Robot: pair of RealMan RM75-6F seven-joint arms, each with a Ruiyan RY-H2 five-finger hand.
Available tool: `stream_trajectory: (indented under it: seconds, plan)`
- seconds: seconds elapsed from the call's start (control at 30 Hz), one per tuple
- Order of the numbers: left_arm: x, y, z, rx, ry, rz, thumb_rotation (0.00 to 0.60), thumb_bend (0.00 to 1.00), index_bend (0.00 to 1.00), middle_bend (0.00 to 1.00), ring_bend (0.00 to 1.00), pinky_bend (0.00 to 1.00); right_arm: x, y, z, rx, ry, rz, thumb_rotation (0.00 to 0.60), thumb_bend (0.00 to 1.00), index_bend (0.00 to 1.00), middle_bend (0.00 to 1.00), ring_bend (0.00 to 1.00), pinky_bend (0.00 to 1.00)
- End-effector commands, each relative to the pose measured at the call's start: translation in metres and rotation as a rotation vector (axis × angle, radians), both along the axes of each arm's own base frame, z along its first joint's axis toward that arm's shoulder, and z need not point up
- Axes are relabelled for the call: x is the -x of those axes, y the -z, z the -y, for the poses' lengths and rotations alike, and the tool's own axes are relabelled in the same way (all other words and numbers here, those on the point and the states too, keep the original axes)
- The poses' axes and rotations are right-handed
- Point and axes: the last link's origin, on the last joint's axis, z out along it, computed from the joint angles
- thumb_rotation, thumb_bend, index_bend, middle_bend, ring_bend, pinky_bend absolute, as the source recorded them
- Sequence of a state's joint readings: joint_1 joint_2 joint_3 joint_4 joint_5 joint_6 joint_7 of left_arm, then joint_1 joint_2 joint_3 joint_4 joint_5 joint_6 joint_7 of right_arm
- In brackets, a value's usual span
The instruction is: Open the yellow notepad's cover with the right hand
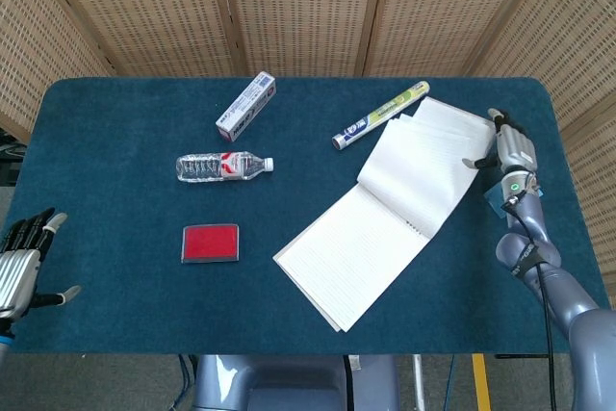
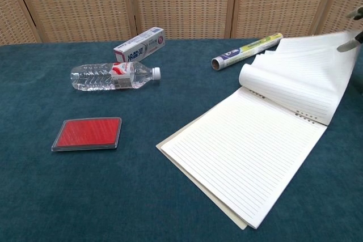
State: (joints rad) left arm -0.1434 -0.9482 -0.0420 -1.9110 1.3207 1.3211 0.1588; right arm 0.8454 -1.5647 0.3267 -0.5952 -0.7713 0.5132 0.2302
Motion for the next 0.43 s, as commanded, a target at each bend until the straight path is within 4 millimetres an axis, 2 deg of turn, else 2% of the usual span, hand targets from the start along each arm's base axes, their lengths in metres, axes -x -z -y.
stream_trajectory:
  seconds: [0.03,0.17,0.23,0.43]
  plan:
    - [-0.001,-0.003,0.002,-0.009,0.013,0.009,0.600,0.00,0.00,0.00,0.00,0.00,0.002,-0.040,-0.026,0.134,-0.140,-0.051,0.600,0.00,0.00,0.00,0.00,0.00]
    - [-0.003,-0.006,0.006,-0.015,0.031,0.018,0.600,0.00,0.00,0.00,0.00,0.00,0.002,-0.060,-0.069,0.169,-0.281,-0.100,0.600,0.00,0.00,0.00,0.00,0.00]
    - [-0.005,-0.007,0.010,-0.019,0.046,0.025,0.600,0.00,0.00,0.00,0.00,0.00,0.003,-0.068,-0.103,0.206,-0.358,-0.137,0.600,0.00,0.00,0.00,0.00,0.00]
    - [-0.007,-0.012,0.020,-0.038,0.085,0.039,0.600,0.00,0.00,0.00,0.00,0.00,0.008,-0.064,-0.189,0.219,-0.477,-0.196,0.600,0.00,0.00,0.00,0.00,0.00]
